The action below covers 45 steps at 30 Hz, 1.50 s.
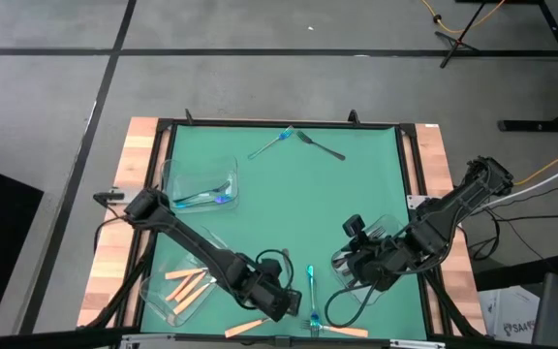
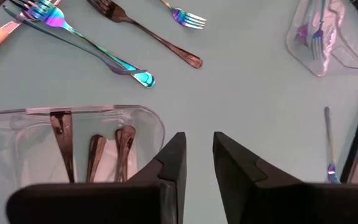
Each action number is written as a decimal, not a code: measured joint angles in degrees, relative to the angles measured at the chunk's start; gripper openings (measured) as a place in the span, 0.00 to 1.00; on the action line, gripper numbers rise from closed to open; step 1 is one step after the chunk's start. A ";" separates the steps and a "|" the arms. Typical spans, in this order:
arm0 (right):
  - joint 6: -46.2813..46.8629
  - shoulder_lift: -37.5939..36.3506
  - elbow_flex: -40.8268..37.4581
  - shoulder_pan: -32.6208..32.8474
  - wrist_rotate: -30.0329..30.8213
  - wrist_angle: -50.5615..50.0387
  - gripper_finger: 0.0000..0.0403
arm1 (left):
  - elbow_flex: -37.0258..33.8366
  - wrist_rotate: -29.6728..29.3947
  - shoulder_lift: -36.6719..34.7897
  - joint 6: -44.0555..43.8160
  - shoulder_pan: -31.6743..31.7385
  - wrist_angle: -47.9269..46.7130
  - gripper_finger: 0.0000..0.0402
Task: Sort silverware by color (type)
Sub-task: Put the blue fork into the top transparent bin
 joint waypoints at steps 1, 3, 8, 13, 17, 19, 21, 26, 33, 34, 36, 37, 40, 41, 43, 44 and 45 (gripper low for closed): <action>0.01 0.02 0.00 0.00 0.31 0.01 0.17 | 0.00 -0.96 0.61 0.00 -0.15 -1.16 0.36; 0.01 0.01 0.00 -0.01 0.56 0.01 0.17 | 0.00 -2.30 2.04 0.00 -0.21 -2.16 0.36; 0.01 0.00 0.00 -0.01 0.62 0.07 0.17 | -0.02 -1.45 5.02 0.00 -0.12 -3.90 0.36; 0.00 0.02 -0.04 0.00 0.65 1.83 0.17 | -0.02 -1.91 6.70 0.01 0.59 -7.72 0.36; 0.01 0.00 -0.07 -0.02 0.65 2.62 0.17 | -0.02 -3.53 6.67 0.03 1.05 -9.36 0.36; 0.01 0.00 -0.07 -0.02 0.61 2.59 0.17 | -0.05 -5.23 6.67 0.06 1.18 -9.76 0.36; 0.00 0.00 -0.07 0.00 0.56 2.59 0.17 | -0.09 -6.82 6.67 0.64 1.47 -9.91 0.36; 0.01 0.00 -0.07 -0.02 0.49 2.57 0.17 | -0.09 -7.92 7.27 2.58 2.53 -9.72 0.36; 0.01 0.00 -0.07 -0.02 0.49 2.51 0.17 | -0.13 -7.90 8.68 8.16 3.47 -7.73 0.36; 0.01 0.00 -0.07 0.00 0.47 2.51 0.17 | -0.12 -7.94 8.68 8.92 3.53 -7.45 0.36; 0.01 0.00 -0.07 0.00 0.47 2.53 0.17 | -0.13 -7.71 8.79 9.57 3.40 -7.74 0.36; 0.00 0.00 -0.07 0.00 0.47 2.53 0.17 | -0.13 -7.33 8.81 9.06 3.31 -7.74 0.36; 0.01 0.00 -0.07 0.00 0.47 2.53 0.17 | -0.13 -4.28 8.81 6.05 3.28 -7.73 0.36; 0.00 0.00 -0.07 -0.02 0.47 2.53 0.17 | -0.13 -3.26 8.81 5.45 3.26 -7.73 0.36; 0.00 0.00 -0.07 -0.01 0.47 2.55 0.17 | -0.13 -1.81 8.81 4.11 3.08 -7.75 0.36; 0.01 0.00 -0.07 0.00 0.47 2.54 0.17 | -0.13 -1.24 8.81 3.33 2.92 -7.73 0.36; 0.01 0.00 -0.07 0.00 0.47 2.55 0.17 | -0.13 -0.77 8.81 2.92 2.89 -7.72 0.36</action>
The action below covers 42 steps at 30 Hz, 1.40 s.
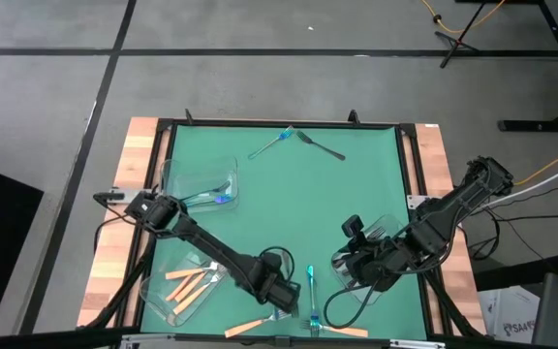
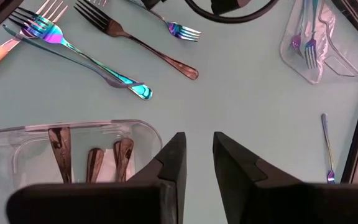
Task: Sort silverware by color (type)
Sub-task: Put the blue fork into the top transparent bin
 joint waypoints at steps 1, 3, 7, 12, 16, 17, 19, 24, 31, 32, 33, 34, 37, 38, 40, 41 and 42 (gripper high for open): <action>0.00 0.00 0.00 0.00 0.00 0.00 0.17 | 0.00 0.43 0.00 -0.23 -0.03 0.00 0.36; 0.00 0.00 0.00 -0.02 0.00 0.00 0.17 | 0.00 0.66 0.00 -0.50 -0.06 -0.03 0.36; 0.00 0.00 0.00 -0.02 0.00 0.00 0.17 | 0.00 0.48 0.00 0.40 0.48 -0.02 0.36; 0.00 0.00 0.00 0.00 -0.02 0.00 0.17 | 0.00 0.94 0.00 3.30 1.68 -0.96 0.36; 0.00 0.00 0.00 -0.01 -0.01 0.02 0.17 | 0.00 3.06 0.00 3.46 2.60 -3.36 0.36; 0.00 0.00 0.00 -0.01 -0.02 0.02 0.17 | 0.00 3.23 0.00 3.47 2.74 -3.74 0.36; 0.00 0.00 0.00 -0.01 -0.02 0.02 0.17 | 0.00 3.22 0.00 3.50 2.92 -4.07 0.36; 0.00 0.00 0.00 -0.02 -0.02 0.04 0.17 | 0.00 3.96 0.94 3.47 3.13 -3.72 0.36; 0.00 0.00 0.00 -0.02 -0.02 0.31 0.17 | -0.09 5.38 2.58 4.12 3.13 -1.41 0.36; 0.00 0.00 0.00 0.00 -0.04 0.32 0.17 | -0.09 5.37 2.59 4.12 3.16 -1.54 0.36; 0.00 0.00 0.01 -0.01 -0.02 0.35 0.17 | -0.09 5.39 2.62 4.12 3.17 -1.54 0.36; 0.00 0.00 0.01 -0.01 -0.03 0.33 0.17 | -0.09 5.36 2.62 4.12 3.17 -1.48 0.36; 0.00 0.00 0.00 -0.01 -0.04 0.35 0.17 | -0.09 5.40 2.62 4.53 3.23 -1.50 0.36; 0.00 0.00 0.00 -0.02 -0.04 0.35 0.17 | -0.09 5.40 2.62 4.82 3.29 -1.50 0.36; 0.00 0.00 0.00 0.00 -0.02 0.35 0.17 | -0.07 5.70 3.00 4.99 3.52 -1.39 0.36; 0.00 0.00 0.01 0.00 -0.03 0.35 0.17 | -0.04 6.34 3.22 4.97 3.64 -1.20 0.36; 0.00 0.00 0.02 -0.02 -0.02 0.35 0.17 | -0.04 6.97 3.42 5.02 3.69 -1.06 0.36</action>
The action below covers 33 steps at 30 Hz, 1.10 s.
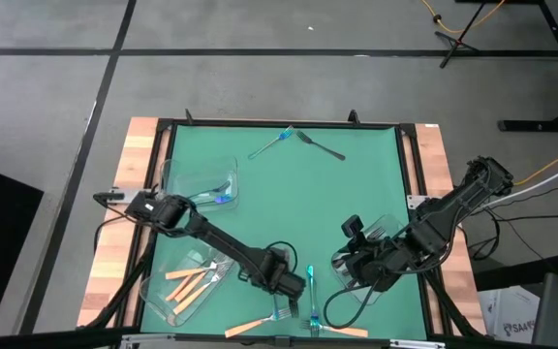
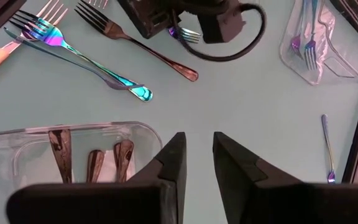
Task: Sort silverware by color (type)
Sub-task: Put the blue fork into the top transparent bin
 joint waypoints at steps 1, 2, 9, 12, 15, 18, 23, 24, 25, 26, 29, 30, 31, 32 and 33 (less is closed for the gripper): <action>0.00 0.00 0.00 0.02 -0.01 0.00 0.17 | 0.00 0.35 0.38 0.40 0.13 0.19 0.36; 0.00 0.00 0.00 0.02 -0.02 0.00 0.17 | 0.01 0.69 0.58 1.17 0.35 0.80 0.36; 0.00 0.00 0.00 0.02 0.00 0.02 0.17 | 0.07 1.84 0.67 2.96 0.83 0.83 0.32; 0.00 0.00 0.00 0.02 -0.01 0.04 0.17 | 0.07 2.28 0.71 2.96 0.97 0.87 0.27; 0.00 0.00 0.00 0.00 -0.01 0.07 0.17 | 0.07 2.52 0.73 2.98 1.09 1.03 0.21; 0.00 0.00 0.00 0.00 0.00 0.07 0.17 | 0.07 2.47 0.76 3.01 1.18 1.23 0.15; 0.00 0.00 0.00 0.00 -0.02 0.07 0.17 | 0.07 2.50 0.76 3.56 1.45 1.67 0.08; 0.00 0.00 0.00 0.01 -0.02 0.07 0.17 | 0.07 2.43 0.76 4.24 1.55 1.78 0.07; 0.00 0.00 0.00 0.00 -0.02 0.07 0.17 | 0.07 2.51 0.78 4.70 1.65 1.72 0.06; 0.00 0.00 0.00 0.02 -0.02 0.07 0.17 | 0.07 2.58 0.80 5.37 1.73 1.70 0.05; 0.00 0.00 0.00 0.00 -0.02 0.07 0.17 | 0.07 2.56 0.80 7.69 1.91 1.58 0.03; 0.00 0.00 0.00 0.00 -0.02 0.07 0.17 | 0.07 2.58 0.80 8.52 1.99 1.47 0.02; 0.00 0.01 0.00 0.01 -0.02 0.07 0.17 | 0.07 2.58 0.80 9.25 2.01 1.47 0.02; 0.00 0.00 0.00 0.02 -0.02 0.07 0.17 | 0.07 2.50 0.80 10.10 2.01 1.47 0.02; 0.00 0.00 0.00 0.01 -0.02 0.07 0.17 | 0.07 2.37 0.80 10.66 2.01 1.43 0.01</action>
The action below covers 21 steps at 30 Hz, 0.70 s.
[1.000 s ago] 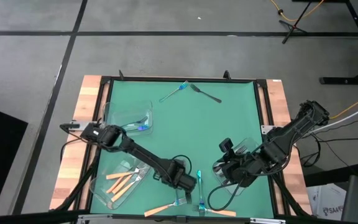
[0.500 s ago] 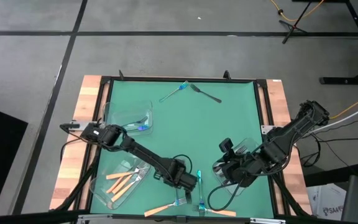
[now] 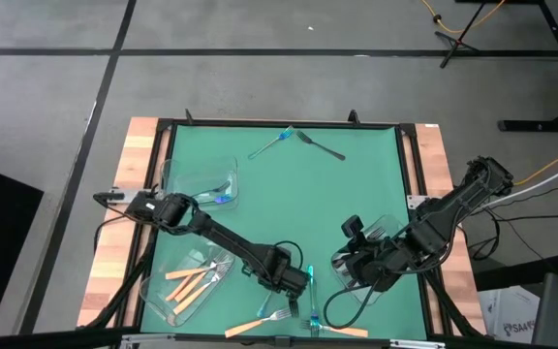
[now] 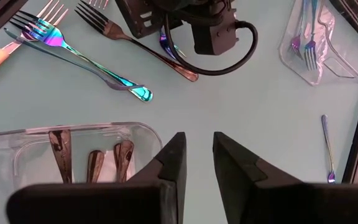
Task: Sort silverware by color (type)
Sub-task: Put the blue fork into the top transparent bin
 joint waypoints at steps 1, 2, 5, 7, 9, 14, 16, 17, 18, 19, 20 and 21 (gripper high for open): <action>0.00 0.00 0.00 -0.01 0.01 0.00 0.17 | 0.00 -0.20 0.00 0.57 0.00 -0.04 0.01; 0.00 0.00 0.00 0.01 0.00 0.00 0.17 | 0.00 -0.50 0.00 1.17 0.00 -0.07 0.01; 0.00 0.00 0.00 0.01 0.00 -0.02 0.17 | 0.00 -1.01 -0.04 2.72 0.01 -0.19 0.01; 0.00 0.00 0.02 0.00 0.00 -0.02 0.17 | 0.00 -1.19 -0.07 3.82 0.04 -0.23 0.01; 0.00 0.00 0.02 -0.01 0.00 -0.02 0.17 | 0.12 -1.70 -0.33 4.94 0.04 -0.65 0.01; 0.00 0.00 0.02 0.01 0.00 -0.05 0.17 | 2.04 -2.37 -0.84 8.29 0.49 -2.89 0.01; 0.00 0.00 0.02 0.01 0.02 -0.07 0.17 | 3.39 -2.28 -1.30 10.27 0.81 -4.38 0.01; 0.00 0.00 0.02 0.01 0.00 -0.07 0.17 | 3.90 -2.30 -1.70 11.45 0.94 -5.46 0.01; 0.00 0.00 0.02 0.01 0.00 -0.07 0.17 | 4.33 -2.38 -2.02 12.83 1.16 -6.90 0.01; 0.00 0.00 0.02 0.01 0.00 -0.09 0.17 | 4.66 -2.70 -2.41 14.11 1.45 -8.02 0.01; 0.00 0.00 0.03 0.01 0.00 -0.09 0.17 | 5.20 -3.03 -2.70 15.38 1.83 -8.80 0.01; 0.00 0.00 0.03 -0.01 0.00 -0.12 0.17 | 5.70 -3.36 -3.22 16.66 2.22 -10.14 0.01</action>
